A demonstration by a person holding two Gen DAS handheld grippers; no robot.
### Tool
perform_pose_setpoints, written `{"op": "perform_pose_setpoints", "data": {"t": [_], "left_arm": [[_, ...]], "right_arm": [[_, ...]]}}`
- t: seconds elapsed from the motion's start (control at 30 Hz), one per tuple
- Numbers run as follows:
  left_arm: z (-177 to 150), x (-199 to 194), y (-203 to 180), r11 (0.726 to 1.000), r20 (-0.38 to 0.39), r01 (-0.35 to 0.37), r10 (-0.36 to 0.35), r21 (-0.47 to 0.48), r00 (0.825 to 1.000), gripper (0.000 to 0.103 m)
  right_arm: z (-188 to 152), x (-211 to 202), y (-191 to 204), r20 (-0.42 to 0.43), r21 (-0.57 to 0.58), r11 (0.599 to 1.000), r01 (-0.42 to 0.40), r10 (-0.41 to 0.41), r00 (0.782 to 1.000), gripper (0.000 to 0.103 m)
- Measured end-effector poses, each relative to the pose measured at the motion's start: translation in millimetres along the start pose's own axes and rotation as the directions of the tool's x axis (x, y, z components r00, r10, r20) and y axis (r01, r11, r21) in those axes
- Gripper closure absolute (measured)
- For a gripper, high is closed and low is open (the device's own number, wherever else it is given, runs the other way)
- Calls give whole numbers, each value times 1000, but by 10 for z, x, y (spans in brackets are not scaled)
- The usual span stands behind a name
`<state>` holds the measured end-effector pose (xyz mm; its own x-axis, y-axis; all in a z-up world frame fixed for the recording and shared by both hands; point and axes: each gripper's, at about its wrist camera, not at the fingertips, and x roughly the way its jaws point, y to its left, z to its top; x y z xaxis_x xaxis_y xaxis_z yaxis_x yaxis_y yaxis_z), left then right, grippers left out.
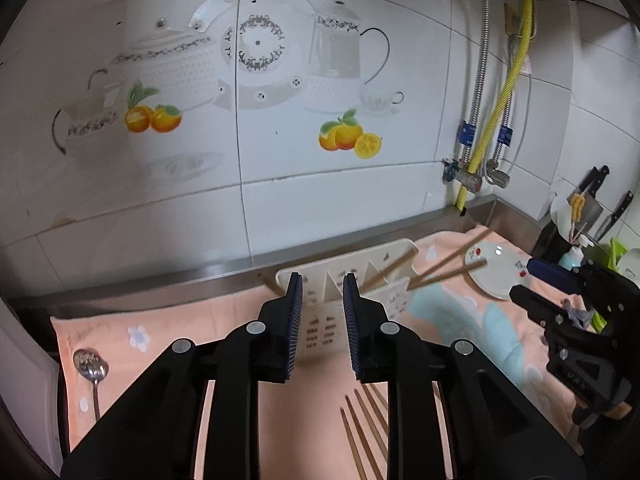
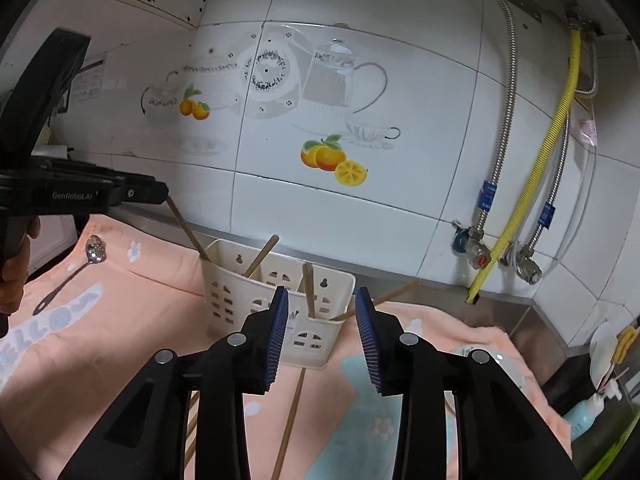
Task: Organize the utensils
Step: 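Withdraw both grippers from the holder back toward the loose chopsticks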
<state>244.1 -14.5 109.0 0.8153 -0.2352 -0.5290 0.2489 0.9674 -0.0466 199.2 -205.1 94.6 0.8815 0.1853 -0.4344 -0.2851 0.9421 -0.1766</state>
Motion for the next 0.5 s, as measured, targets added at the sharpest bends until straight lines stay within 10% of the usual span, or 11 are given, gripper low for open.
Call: {"op": "perform_pose_setpoints", "data": {"t": [0.13,0.5], "left_arm": [[-190,-107,-3,1000,-3,-6,6,-2,1000,66],[-906,-231,-15,1000,-88,11,-13,-24,996,65]], "right_arm": [[-145,-144,2,-4,17,1000,-22,23,1000,68],[-761,-340,112,-87,51,995,-91,95,992,69]]}}
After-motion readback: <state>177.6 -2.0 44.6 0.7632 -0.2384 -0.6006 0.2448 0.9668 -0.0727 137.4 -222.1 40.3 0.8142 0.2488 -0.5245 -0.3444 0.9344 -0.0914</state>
